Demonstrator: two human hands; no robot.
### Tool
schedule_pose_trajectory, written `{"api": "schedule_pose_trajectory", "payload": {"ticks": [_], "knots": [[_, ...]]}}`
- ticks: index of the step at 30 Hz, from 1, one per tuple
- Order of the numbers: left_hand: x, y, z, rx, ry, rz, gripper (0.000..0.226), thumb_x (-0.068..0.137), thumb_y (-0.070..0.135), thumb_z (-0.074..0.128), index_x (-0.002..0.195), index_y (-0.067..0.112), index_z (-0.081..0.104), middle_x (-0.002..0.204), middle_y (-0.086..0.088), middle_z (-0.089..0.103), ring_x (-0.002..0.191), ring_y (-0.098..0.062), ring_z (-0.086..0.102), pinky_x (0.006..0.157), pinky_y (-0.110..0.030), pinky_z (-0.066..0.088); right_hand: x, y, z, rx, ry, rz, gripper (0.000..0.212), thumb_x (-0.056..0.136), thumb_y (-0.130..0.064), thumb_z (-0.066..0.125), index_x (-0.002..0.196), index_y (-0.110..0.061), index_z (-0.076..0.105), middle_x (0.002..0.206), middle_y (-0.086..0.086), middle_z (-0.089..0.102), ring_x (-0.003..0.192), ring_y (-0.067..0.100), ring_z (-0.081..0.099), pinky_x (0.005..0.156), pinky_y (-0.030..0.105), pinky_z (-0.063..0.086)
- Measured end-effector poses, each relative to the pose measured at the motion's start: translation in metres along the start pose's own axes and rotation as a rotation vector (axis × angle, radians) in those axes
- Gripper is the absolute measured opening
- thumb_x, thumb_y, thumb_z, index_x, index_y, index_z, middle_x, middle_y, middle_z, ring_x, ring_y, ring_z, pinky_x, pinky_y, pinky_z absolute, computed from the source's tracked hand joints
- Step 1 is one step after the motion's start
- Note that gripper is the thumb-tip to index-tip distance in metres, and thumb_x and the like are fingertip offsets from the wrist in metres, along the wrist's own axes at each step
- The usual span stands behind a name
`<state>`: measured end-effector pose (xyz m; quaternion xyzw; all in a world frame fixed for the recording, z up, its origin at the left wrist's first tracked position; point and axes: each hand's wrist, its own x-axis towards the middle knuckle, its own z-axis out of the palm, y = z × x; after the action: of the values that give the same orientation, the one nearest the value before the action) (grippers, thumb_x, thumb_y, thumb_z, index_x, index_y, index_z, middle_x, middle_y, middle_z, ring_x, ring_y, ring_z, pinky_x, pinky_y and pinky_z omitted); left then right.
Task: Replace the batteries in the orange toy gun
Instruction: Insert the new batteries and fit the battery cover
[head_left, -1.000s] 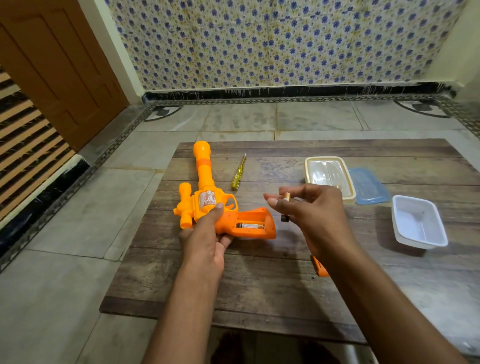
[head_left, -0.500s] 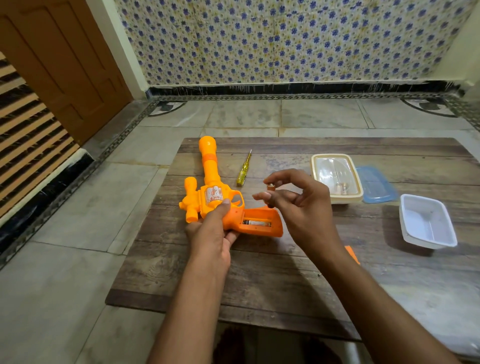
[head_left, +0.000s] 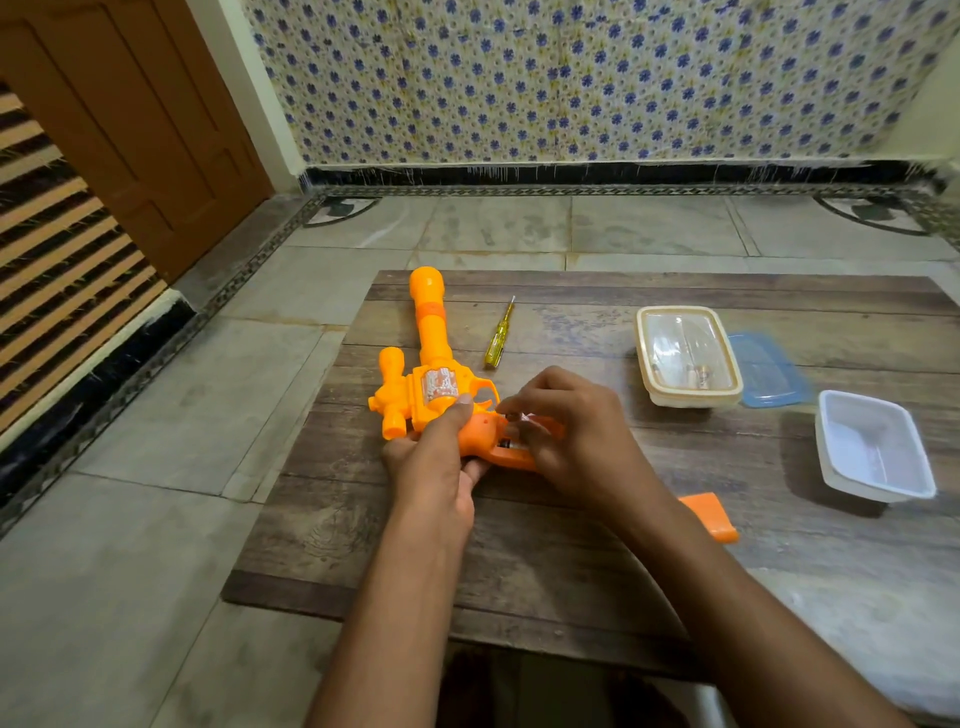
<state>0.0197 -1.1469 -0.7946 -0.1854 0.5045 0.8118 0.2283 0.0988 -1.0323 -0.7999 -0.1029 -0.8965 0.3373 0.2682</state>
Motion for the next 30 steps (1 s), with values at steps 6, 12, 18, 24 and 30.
{"api": "schedule_pose_trajectory", "payload": {"ticks": [6,12,18,24,30], "knots": [[0.000,0.001,0.001,-0.033,0.013,-0.029,0.050,0.084,-0.002,0.077,0.129,0.009,0.059,0.121,-0.019,0.070,0.105,-0.039,0.071,0.064,-0.046,0.063,0.000,-0.005,0.006,0.129,0.050,0.137,0.008,0.085,-0.023,0.079,0.087,-0.016,0.082,0.087,-0.003,0.071,0.082,0.008,0.066,0.072,0.019,0.048],[0.001,0.000,0.002,-0.034,0.011,-0.021,0.056,0.084,-0.004,0.076,0.134,0.011,0.057,0.123,-0.019,0.070,0.106,-0.039,0.071,0.066,-0.050,0.062,0.003,-0.008,0.008,0.316,0.018,0.425,0.006,0.079,-0.016,0.083,0.077,-0.021,0.081,0.073,-0.006,0.075,0.076,0.006,0.067,0.068,0.025,0.048],[0.000,-0.001,0.003,-0.038,0.010,-0.013,0.053,0.084,-0.006,0.076,0.132,0.010,0.059,0.120,-0.015,0.070,0.100,-0.033,0.071,0.068,-0.050,0.060,0.008,-0.005,0.005,0.367,-0.036,0.559,0.008,0.076,-0.010,0.084,0.072,-0.014,0.078,0.070,0.003,0.076,0.078,0.023,0.074,0.077,0.046,0.059],[-0.003,-0.001,0.006,-0.021,0.049,-0.020,0.054,0.083,-0.005,0.077,0.131,0.011,0.059,0.124,-0.014,0.069,0.106,-0.033,0.069,0.064,-0.045,0.058,0.010,-0.008,0.003,0.375,-0.038,0.628,0.014,0.072,0.002,0.077,0.068,-0.012,0.077,0.069,0.005,0.075,0.074,0.017,0.071,0.065,0.031,0.053],[-0.002,-0.001,0.006,0.007,0.044,-0.024,0.051,0.083,-0.004,0.077,0.130,0.009,0.061,0.123,-0.016,0.070,0.109,-0.035,0.069,0.065,-0.045,0.058,0.008,-0.010,0.004,0.427,-0.019,0.661,0.018,0.071,0.004,0.077,0.067,-0.014,0.074,0.071,0.004,0.074,0.072,0.013,0.067,0.064,0.030,0.050]]}}
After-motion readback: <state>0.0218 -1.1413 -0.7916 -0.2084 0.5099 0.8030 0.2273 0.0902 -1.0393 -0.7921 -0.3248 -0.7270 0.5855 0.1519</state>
